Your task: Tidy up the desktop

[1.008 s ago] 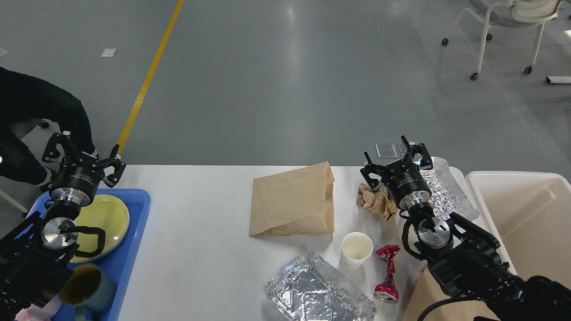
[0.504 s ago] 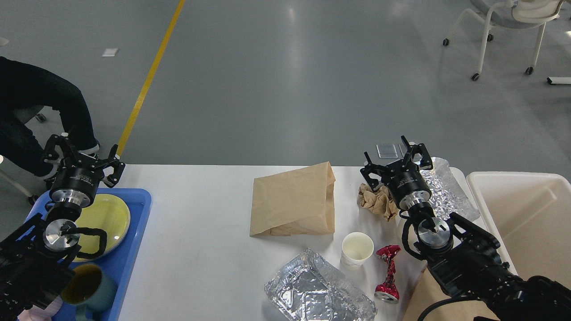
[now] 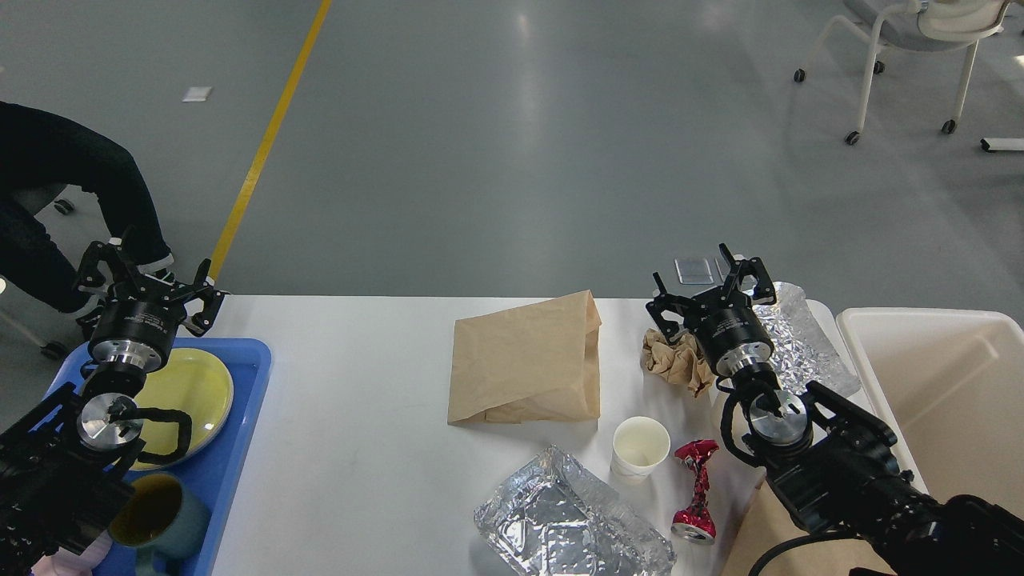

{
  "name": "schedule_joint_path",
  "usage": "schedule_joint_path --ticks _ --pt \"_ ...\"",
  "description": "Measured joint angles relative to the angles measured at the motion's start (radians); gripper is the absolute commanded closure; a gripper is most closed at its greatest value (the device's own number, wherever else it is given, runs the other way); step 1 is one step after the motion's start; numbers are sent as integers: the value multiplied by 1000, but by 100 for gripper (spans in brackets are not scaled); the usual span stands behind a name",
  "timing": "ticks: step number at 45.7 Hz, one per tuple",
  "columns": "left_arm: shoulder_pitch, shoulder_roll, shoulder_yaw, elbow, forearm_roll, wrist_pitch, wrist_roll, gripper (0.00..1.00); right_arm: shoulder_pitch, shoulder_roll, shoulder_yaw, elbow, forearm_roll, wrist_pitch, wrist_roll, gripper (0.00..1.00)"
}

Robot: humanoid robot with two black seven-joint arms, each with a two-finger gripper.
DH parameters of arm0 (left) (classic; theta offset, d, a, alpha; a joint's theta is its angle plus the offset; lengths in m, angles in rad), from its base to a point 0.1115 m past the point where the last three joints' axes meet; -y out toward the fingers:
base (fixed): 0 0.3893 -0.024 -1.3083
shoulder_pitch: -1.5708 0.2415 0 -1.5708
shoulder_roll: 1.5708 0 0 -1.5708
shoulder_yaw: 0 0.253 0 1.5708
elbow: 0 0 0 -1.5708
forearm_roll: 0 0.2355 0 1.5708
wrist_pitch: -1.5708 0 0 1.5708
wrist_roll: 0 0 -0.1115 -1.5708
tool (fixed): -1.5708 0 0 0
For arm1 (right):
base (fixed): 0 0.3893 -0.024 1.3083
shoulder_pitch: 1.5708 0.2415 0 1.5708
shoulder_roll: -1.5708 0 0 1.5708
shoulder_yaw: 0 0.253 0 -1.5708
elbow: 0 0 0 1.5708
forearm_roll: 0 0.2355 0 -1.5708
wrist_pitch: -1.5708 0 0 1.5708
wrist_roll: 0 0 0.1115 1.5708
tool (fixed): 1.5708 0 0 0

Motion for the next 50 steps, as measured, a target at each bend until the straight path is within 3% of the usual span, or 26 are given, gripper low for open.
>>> schedule_joint_path --ticks 38,50 --pt "0 0 0 0 0 0 0 3 2 -4 6 6 0 0 -2 0" --pt "0 0 0 0 0 0 0 3 57 -127 -14 15 -2 10 -13 0"
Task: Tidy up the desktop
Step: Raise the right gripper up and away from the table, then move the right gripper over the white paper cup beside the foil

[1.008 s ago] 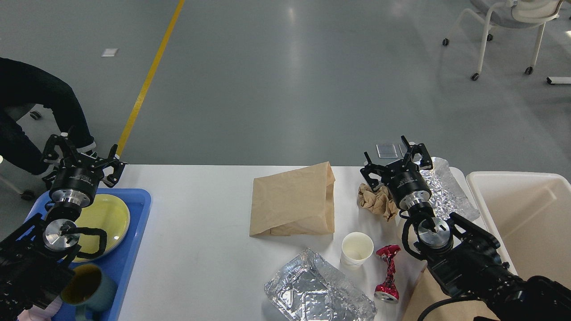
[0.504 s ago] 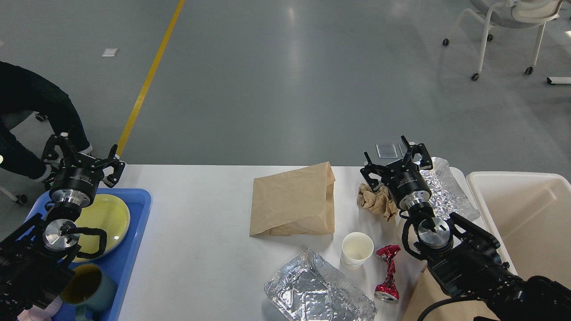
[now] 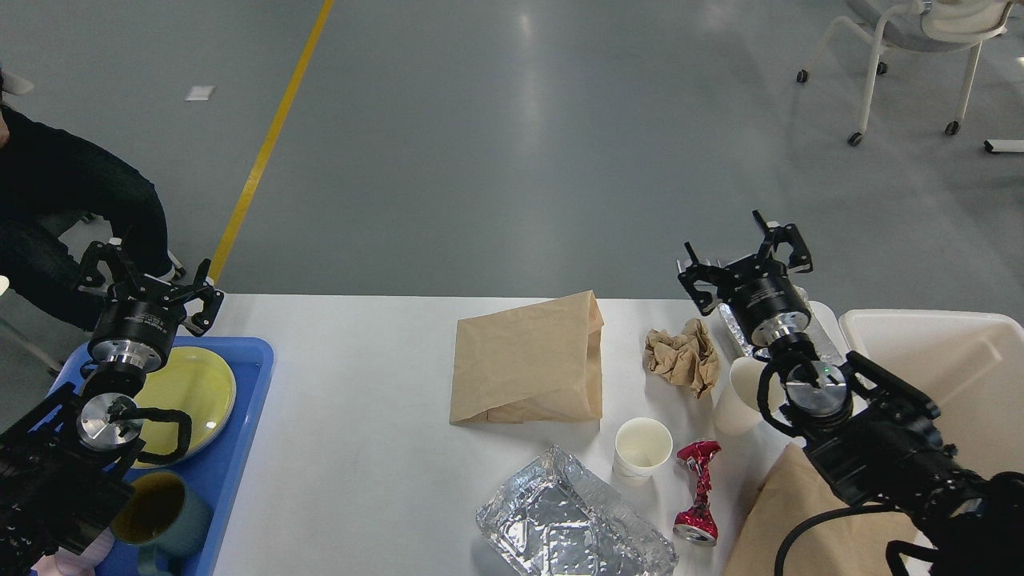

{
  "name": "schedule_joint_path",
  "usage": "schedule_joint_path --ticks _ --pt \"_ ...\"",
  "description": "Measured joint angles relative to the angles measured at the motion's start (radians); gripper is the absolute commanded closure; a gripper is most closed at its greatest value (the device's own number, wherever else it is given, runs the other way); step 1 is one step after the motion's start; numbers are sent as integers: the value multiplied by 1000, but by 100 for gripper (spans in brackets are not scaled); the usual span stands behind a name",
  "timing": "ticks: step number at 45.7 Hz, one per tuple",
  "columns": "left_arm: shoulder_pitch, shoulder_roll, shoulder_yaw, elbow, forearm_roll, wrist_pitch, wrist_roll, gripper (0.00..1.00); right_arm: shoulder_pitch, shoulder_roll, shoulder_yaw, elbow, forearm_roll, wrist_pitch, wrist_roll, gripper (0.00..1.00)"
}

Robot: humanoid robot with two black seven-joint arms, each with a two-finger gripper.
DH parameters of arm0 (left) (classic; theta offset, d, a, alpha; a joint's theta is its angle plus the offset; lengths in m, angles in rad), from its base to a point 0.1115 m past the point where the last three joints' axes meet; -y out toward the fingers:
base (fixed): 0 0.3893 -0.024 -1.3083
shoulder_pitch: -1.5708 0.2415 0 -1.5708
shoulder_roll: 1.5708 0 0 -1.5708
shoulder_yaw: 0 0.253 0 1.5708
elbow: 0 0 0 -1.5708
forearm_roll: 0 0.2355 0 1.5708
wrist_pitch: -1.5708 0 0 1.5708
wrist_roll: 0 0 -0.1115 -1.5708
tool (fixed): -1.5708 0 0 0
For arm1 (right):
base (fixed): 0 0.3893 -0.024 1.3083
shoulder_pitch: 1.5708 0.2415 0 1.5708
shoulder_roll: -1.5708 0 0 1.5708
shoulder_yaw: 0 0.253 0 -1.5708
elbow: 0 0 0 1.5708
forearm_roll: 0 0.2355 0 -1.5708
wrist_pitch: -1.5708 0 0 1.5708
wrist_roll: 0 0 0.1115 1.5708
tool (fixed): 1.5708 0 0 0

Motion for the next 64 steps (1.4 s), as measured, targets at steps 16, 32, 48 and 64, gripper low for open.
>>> schedule_joint_path --ticks 16,32,48,64 --pt "0 0 0 0 0 0 0 3 -33 -157 136 -2 5 126 7 0" --pt "0 0 0 0 0 0 0 3 -110 -314 171 -10 5 115 10 0" --pt "0 0 0 0 0 0 0 3 42 -508 -238 23 -142 81 -1 0" --pt "0 0 -1 0 0 0 0 3 337 -535 -882 25 -355 -40 -13 0"
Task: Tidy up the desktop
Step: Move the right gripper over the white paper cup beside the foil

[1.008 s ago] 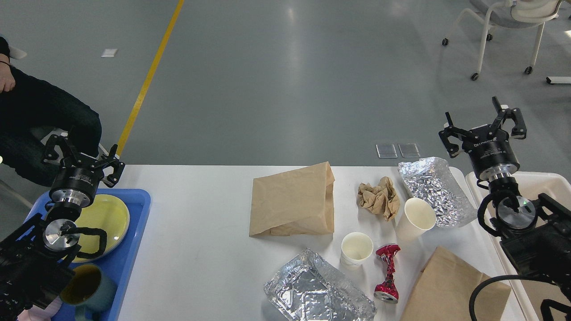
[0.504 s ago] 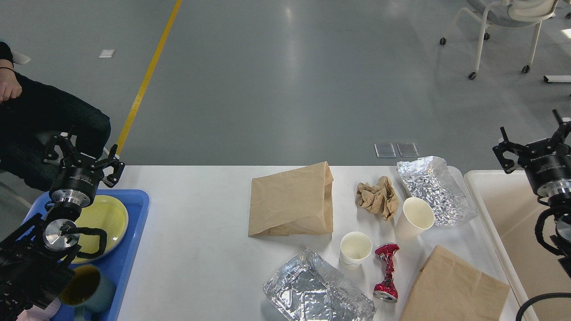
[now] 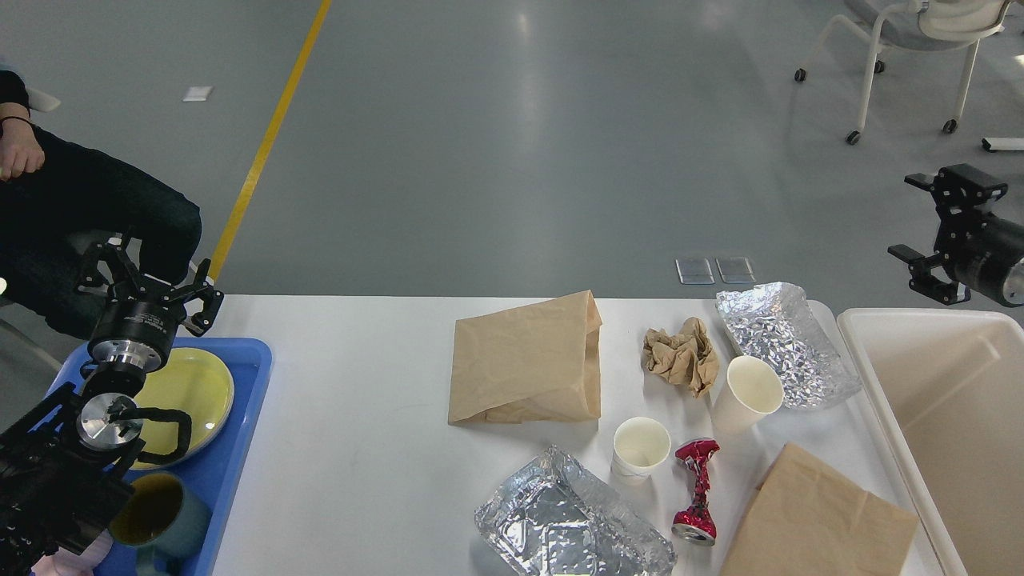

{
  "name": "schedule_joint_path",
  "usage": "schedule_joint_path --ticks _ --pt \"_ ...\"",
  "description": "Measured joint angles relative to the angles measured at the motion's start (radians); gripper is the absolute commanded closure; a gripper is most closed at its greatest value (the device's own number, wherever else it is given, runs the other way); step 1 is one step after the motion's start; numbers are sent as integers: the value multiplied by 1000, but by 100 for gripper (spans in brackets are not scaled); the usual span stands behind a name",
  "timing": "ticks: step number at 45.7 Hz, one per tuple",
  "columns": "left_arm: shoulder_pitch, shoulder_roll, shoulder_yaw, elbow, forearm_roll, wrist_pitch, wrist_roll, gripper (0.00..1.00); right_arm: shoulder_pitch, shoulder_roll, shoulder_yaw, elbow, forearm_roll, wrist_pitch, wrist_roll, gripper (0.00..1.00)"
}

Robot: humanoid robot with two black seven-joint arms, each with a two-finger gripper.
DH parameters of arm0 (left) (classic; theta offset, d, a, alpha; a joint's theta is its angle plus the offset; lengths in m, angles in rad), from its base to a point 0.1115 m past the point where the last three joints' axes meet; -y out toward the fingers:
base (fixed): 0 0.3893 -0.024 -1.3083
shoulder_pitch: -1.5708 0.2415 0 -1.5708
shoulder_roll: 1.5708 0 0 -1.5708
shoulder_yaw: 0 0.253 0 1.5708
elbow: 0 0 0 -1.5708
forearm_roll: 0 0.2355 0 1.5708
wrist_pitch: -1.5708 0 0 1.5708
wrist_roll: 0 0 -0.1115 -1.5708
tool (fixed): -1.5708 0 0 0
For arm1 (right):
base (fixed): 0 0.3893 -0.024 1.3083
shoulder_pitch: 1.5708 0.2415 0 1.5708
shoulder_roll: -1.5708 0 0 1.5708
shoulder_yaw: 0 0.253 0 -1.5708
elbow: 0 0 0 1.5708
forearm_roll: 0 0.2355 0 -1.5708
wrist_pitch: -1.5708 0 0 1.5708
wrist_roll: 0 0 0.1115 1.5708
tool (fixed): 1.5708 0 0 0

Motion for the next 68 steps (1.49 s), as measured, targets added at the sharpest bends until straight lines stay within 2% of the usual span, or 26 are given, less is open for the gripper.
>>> schedule_joint_path --ticks 7,8,18,36,46,57,61,68 --pt "0 0 0 0 0 0 0 3 142 45 -243 11 -58 -57 -34 0" --pt "0 0 0 0 0 0 1 3 192 68 -325 13 -65 -67 -63 0" --pt "1 0 0 0 0 0 1 3 328 248 -645 15 -77 -90 -177 0" --pt "1 -1 0 0 0 0 0 3 513 363 -913 174 52 -17 -178 0" --pt "1 -1 0 0 0 0 0 3 596 397 -1053 209 45 148 -182 0" --pt "0 0 0 0 0 0 0 3 734 394 -1090 231 35 436 -187 0" --pt "0 0 0 0 0 0 0 3 804 394 -1121 296 35 480 -188 0" --pt "0 0 0 0 0 0 0 3 955 394 -1187 465 32 492 -190 0"
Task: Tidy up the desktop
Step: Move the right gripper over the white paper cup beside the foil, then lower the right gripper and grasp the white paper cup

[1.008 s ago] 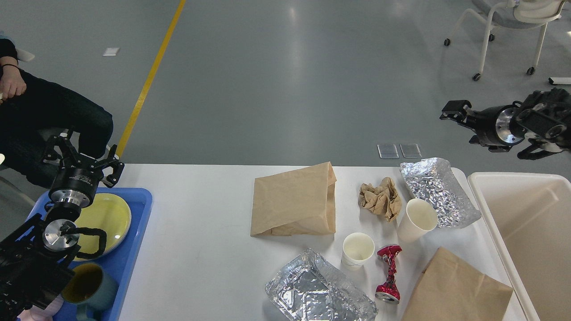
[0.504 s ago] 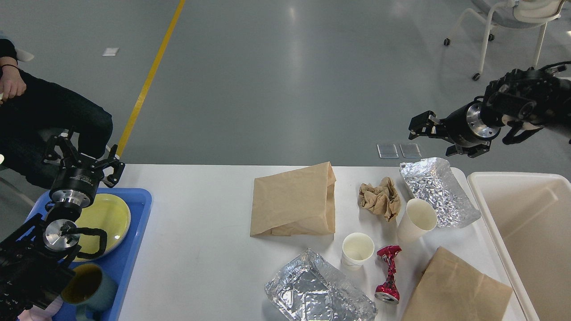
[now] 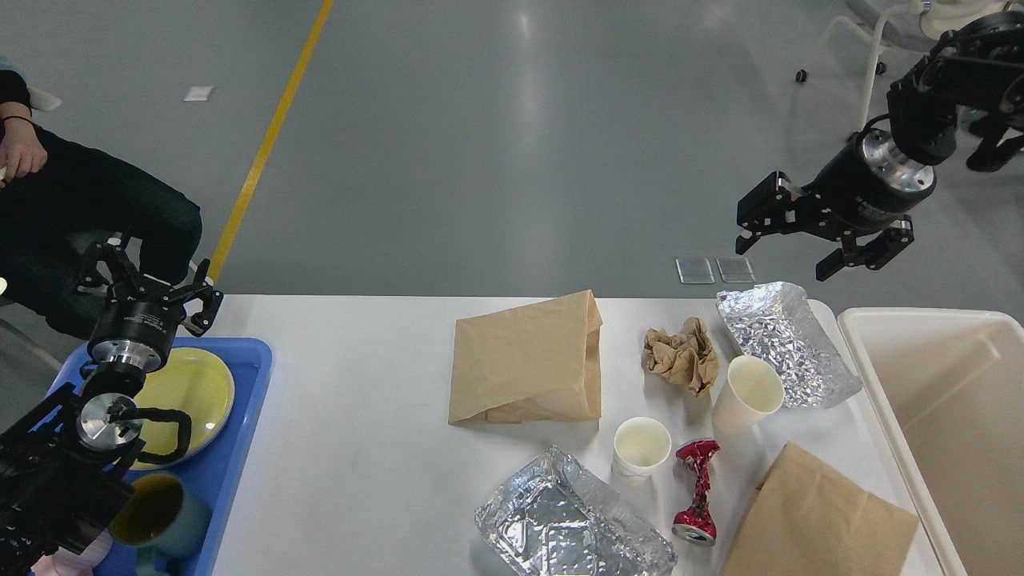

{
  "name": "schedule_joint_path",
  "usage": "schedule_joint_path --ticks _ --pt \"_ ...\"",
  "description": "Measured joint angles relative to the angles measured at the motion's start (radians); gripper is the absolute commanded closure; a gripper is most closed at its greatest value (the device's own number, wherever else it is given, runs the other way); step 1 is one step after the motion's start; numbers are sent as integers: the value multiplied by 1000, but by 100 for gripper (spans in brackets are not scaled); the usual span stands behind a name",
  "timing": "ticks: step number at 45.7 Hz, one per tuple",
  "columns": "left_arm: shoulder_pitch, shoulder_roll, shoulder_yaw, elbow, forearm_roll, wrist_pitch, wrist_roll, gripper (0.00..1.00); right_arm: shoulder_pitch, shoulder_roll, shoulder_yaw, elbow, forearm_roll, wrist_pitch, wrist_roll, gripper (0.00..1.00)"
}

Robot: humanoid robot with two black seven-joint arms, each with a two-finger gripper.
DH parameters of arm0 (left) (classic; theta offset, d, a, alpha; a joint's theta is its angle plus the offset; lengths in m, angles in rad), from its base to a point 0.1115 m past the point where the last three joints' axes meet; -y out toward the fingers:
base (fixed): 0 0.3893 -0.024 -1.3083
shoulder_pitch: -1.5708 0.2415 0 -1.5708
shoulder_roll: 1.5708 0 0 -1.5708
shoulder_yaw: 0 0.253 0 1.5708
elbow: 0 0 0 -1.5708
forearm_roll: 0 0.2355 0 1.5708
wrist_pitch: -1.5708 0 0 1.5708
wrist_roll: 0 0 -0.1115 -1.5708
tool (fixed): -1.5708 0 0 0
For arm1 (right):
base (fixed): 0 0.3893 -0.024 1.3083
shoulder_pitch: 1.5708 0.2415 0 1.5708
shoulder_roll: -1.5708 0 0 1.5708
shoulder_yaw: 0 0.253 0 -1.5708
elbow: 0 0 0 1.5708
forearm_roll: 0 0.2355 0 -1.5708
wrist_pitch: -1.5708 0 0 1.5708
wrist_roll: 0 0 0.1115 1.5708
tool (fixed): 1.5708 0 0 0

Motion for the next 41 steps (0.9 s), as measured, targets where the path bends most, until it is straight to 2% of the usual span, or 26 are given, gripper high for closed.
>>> schedule_joint_path --ticks 9,22,41 --pt "1 0 0 0 0 0 0 3 49 1 -3 94 -35 -47 -2 0" --pt "1 0 0 0 -1 0 0 3 -227 -8 9 17 -107 -218 -2 0" --pt "1 0 0 0 0 0 0 3 -384 -71 134 -14 -113 -285 -2 0"
